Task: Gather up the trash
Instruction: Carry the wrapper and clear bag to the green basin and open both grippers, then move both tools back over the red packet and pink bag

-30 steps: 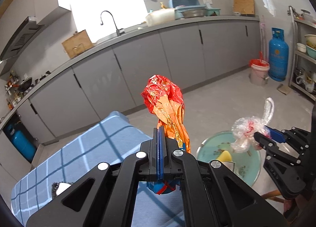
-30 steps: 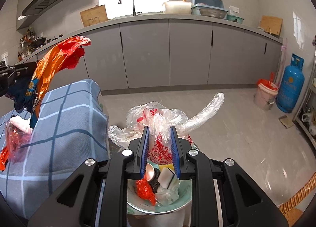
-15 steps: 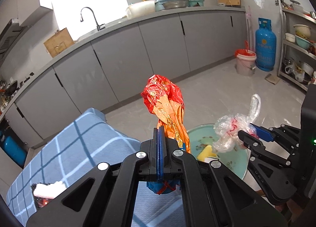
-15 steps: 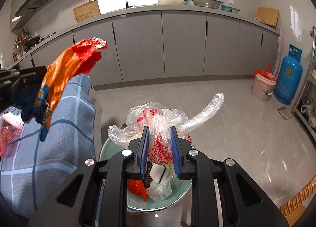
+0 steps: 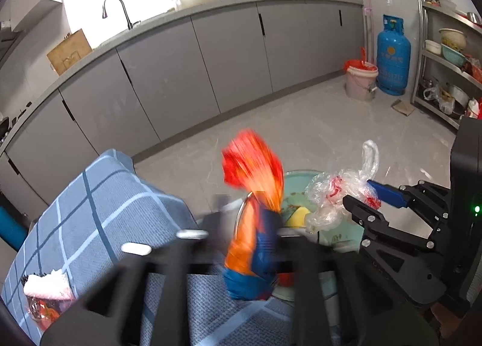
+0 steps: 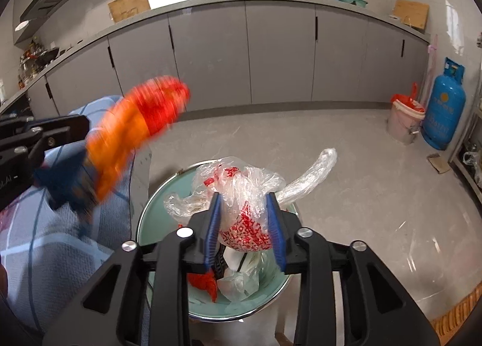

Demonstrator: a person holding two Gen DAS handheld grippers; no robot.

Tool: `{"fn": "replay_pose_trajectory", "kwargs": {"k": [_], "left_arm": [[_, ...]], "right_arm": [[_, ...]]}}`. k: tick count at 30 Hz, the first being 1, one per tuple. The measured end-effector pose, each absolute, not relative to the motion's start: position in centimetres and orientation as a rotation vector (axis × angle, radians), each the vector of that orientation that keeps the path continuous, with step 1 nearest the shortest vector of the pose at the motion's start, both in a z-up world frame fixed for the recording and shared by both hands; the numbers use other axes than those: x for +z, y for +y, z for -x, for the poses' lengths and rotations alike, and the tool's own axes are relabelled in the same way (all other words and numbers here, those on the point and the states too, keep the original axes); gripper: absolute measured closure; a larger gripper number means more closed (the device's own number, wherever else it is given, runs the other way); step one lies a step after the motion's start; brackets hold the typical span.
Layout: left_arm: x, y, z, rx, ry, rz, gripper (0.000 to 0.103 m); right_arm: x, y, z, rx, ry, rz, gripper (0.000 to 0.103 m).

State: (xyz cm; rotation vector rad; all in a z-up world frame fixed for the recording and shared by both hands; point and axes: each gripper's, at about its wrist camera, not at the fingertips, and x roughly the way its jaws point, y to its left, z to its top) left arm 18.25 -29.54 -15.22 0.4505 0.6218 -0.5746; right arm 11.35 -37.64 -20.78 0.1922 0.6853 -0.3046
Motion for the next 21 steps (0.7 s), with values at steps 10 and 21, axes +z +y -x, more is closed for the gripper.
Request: {"fn": "replay_pose_trajectory", "kwargs": {"k": [10,21], "left_arm": [[-14.9,-27.9,-18.9,-0.537,0.623,-0.429,0.040],[-12.7,-23.8,-18.3,-0.446,0.580,-0.407,0.026]], "right_arm": [[-21.4,-38.1,-10.2,-0.339,0.692,-0.220,0.037],[-20.4,-36.2,-9.9,-0.316,0.686,-0.228,0.034]]}}
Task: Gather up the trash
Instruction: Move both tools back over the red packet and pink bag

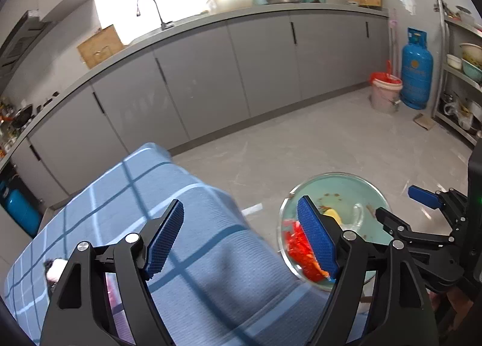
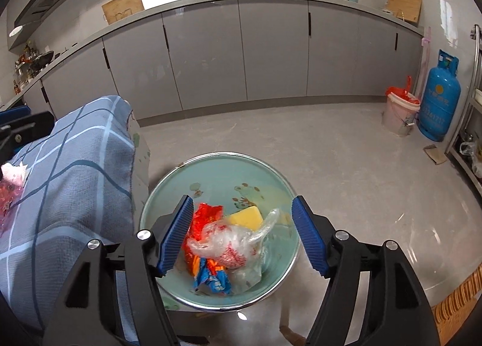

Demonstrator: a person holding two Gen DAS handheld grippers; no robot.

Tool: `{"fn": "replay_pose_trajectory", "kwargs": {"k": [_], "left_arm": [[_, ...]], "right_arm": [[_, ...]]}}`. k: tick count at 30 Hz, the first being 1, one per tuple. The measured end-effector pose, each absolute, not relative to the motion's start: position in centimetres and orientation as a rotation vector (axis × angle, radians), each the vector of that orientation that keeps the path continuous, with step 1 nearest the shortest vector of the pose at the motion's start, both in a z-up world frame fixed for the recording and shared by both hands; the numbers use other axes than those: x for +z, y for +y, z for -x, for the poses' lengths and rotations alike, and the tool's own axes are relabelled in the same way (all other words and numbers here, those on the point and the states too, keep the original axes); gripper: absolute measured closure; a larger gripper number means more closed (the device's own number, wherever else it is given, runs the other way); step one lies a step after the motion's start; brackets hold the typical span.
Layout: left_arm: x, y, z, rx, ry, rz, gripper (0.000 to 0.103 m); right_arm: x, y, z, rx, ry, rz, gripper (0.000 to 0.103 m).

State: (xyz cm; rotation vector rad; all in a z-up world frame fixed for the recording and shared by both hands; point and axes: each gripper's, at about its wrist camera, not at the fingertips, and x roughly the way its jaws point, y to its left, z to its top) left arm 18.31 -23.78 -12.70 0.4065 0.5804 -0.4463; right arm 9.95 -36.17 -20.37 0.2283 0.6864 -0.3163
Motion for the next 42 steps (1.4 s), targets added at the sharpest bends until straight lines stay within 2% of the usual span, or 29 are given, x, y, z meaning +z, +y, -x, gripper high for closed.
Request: {"fn": "replay_pose_trajectory", "kwargs": {"k": [11,21,38,42], "left_arm": [[-9.6,-17.1,-17.5,-0.335,0.535,-0.361,0.023],[-8.1,-7.8,-17.6,-0.146,0.520,-0.327,0.022],[-13.7,9.0,-17.9,0.192,0.699,-0.262,0.020],[-14.4,10.7,-17.9,0.231,0.705,-0.256,0.013]], "right_arm": [[-18.1,-31.6,-10.7,-0.228,0.666,-0.202,0.031],[-16.5,-26.2,-11.9,-0.138,0.670,-0.172,0.029],[-14.6,-14.7,-14.2,0.051,0.687,-0.118,0.022],[-14.5,-11.7,-14.4,0.103,0.696,-0.090,0.021]]}}
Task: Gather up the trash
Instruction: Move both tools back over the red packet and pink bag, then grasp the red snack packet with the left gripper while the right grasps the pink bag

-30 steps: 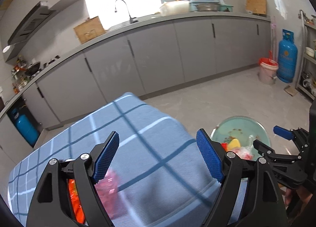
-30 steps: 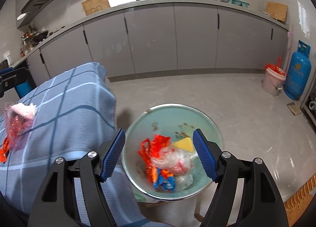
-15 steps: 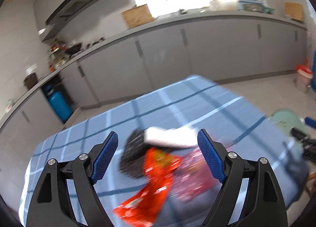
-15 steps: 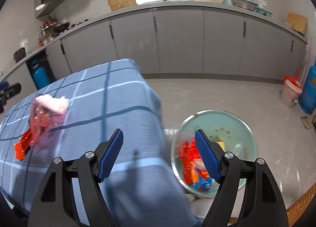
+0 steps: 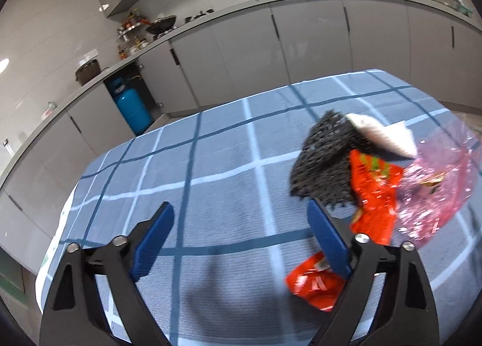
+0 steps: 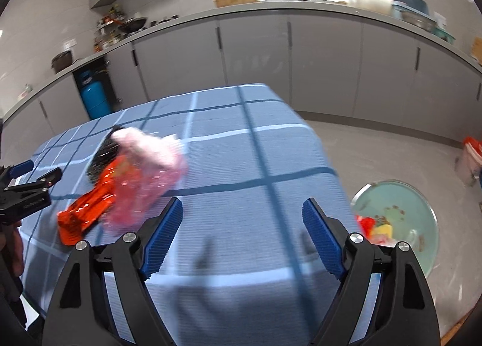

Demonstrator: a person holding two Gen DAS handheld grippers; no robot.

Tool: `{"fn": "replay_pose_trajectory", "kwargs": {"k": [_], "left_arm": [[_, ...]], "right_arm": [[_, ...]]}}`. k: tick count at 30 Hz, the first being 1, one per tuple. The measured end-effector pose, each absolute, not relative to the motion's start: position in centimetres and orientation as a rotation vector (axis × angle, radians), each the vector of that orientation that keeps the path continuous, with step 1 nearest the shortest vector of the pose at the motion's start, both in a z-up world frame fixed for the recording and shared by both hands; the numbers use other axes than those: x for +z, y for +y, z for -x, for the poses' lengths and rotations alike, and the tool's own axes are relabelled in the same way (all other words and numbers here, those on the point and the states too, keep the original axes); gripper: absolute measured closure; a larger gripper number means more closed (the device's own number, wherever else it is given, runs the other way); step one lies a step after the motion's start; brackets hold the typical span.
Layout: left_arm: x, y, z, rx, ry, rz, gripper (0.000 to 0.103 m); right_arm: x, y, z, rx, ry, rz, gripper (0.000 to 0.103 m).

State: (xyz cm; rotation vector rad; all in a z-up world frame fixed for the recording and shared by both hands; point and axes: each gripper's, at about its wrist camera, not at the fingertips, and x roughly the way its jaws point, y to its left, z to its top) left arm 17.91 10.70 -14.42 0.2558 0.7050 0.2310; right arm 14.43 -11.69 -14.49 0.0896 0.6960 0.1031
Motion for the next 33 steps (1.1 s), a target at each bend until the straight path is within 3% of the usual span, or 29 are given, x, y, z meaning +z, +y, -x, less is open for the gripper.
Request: {"fn": "replay_pose_trajectory", "kwargs": {"k": [18,19,21,22,24,33], "left_arm": [[-15.7,13.8,-17.4,0.236,0.745,-0.181,0.013],[-15.7,13.6,-17.4,0.232,0.746,-0.181,0.013],[-15.8,13.3,-17.4,0.219,0.748,-0.180,0.013],[-15.8,13.2,-17.4,0.215,0.749,-0.180,0.013],[-15.8,12.8,-17.4,0.207,0.749,-0.186,0.013],[-15.9,9.9,-17.7,0.129,0.759,-0.200,0.013]], "right_arm": [[-15.2,-4.0,-17.0,0.194,0.735,-0.022,0.022],[-15.4,-3.8,-17.5,0.198,0.745,-0.029,0.025],[-15.8,-3.6,-18.2,0.202,0.768,-0.022,0.058],[-15.9,-3.6,-18.3,0.206,0.774,-0.018,0.061],[-15.9,-3.7,-18.0,0.219,0.770,-0.016,0.076],[-15.1,-7.2,-16.3,0.182,0.756,-0.047,0.083]]}}
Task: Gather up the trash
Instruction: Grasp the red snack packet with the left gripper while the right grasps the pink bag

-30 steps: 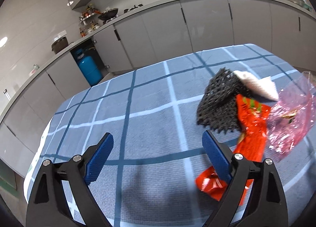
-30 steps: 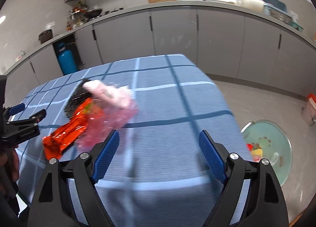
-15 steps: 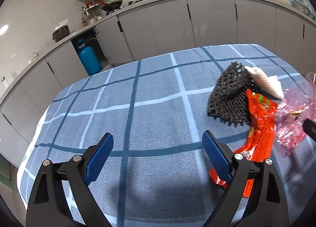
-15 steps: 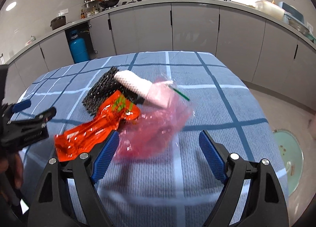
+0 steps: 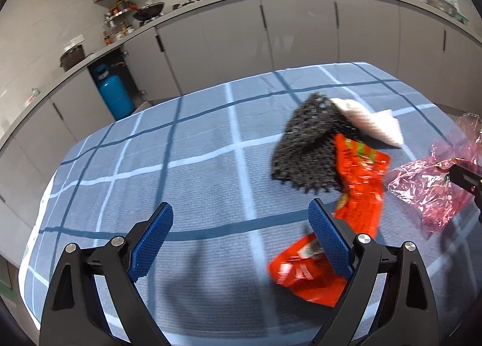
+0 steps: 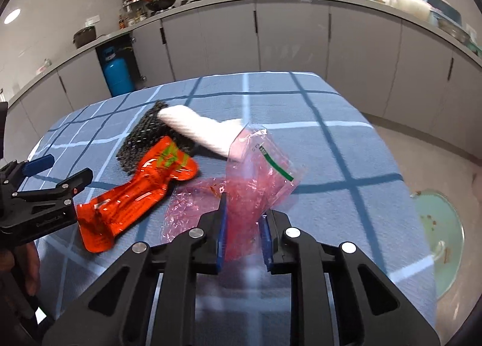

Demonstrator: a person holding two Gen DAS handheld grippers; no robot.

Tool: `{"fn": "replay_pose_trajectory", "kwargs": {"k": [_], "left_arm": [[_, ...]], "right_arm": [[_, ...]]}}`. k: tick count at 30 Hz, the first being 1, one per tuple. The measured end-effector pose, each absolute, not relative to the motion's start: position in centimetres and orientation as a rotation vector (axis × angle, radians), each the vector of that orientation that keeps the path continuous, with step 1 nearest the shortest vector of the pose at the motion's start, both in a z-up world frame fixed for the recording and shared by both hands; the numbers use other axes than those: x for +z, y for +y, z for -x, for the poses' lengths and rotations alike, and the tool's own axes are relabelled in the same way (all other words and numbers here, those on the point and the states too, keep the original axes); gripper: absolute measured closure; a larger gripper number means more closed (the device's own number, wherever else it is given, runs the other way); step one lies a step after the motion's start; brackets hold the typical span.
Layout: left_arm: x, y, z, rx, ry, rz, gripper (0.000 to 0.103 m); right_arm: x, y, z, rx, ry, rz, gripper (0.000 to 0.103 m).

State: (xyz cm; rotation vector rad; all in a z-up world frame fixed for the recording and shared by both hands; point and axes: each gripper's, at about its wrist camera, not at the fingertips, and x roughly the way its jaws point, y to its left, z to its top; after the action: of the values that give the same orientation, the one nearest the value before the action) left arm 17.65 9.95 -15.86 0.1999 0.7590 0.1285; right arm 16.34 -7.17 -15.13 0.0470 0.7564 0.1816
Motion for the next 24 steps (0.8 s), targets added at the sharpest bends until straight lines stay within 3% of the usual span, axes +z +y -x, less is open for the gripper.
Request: {"fn": "replay_pose_trajectory", "kwargs": {"k": [12,18,20,24], "left_arm": [[-18.1,5.0,-18.9,-0.018,0.822,-0.242,0.016],[-18.9,3.8,-19.4,-0.077,0.846,-0.250,0.032],[-18.8,3.6,-19.4,-0.107,0.853,-0.239,0.044],[-18.8,2.8,-19.4,-0.133,0.856,-0.250,0.049]], "right_arm": [[-16.0,-10.5,-15.1,0.140,0.766,-0.071,0.083],[-16.4,-10.7,-15.0,0.144,0.771,-0.072,0.082],[-16.6,-10.8,-15.0,0.147,0.774,-0.073,0.082],[-16.8,-10.9,-15.0,0.151,0.778,-0.077,0.082]]}}
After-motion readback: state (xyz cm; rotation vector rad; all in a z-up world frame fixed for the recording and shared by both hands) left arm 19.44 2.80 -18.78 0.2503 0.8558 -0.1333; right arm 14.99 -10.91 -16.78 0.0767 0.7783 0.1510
